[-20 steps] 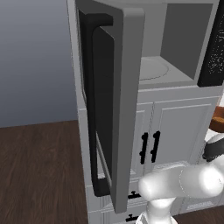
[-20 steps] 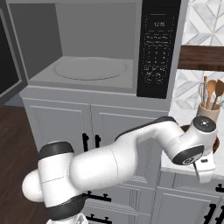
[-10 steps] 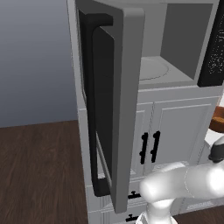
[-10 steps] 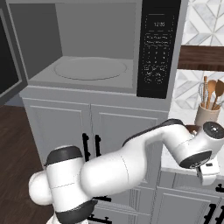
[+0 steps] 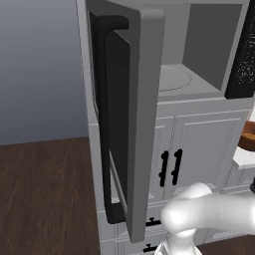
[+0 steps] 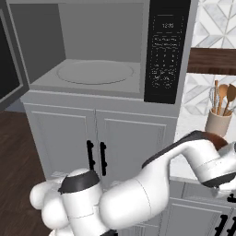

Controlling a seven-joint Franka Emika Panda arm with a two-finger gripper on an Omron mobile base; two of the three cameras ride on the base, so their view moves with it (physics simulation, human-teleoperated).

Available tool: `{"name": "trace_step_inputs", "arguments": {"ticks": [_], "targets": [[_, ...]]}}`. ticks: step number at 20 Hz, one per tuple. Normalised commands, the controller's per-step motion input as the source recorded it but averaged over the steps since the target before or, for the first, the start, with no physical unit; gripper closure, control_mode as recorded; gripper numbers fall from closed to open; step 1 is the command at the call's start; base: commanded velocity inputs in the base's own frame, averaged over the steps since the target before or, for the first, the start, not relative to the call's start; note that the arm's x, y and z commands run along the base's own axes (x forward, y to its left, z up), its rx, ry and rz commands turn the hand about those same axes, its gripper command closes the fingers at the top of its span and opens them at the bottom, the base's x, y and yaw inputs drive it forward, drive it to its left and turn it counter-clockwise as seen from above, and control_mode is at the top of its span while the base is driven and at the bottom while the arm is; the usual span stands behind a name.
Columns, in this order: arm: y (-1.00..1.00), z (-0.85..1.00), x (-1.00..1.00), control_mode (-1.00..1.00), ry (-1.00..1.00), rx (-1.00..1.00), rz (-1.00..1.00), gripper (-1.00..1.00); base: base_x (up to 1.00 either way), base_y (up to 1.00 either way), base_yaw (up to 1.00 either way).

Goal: Open the microwave, place the bowl with waffle inside the microwave, then close the microwave door and turn it on.

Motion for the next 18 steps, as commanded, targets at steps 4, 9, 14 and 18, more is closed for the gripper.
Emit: {"name": "trace_step_inputs", "arguments": {"ticks": [4,9,14,18], "targets": [[0.00,0.00,0.09,-1.00,-0.21,0.19,0.08,-1.00,0.00,0.00,0.00],[0.00,0.00,0.14,-1.00,-0.09,0.15,0.05,-1.00,0.00,0.00,0.00],[0.00,0.00,0.21,-1.00,0.08,0.00,0.00,-1.00,0.00,0.00,0.00],[0.00,0.00,0.32,-1.00,0.01,0.00,-0.01,-1.00,0.00,0.00,0.00]]}}
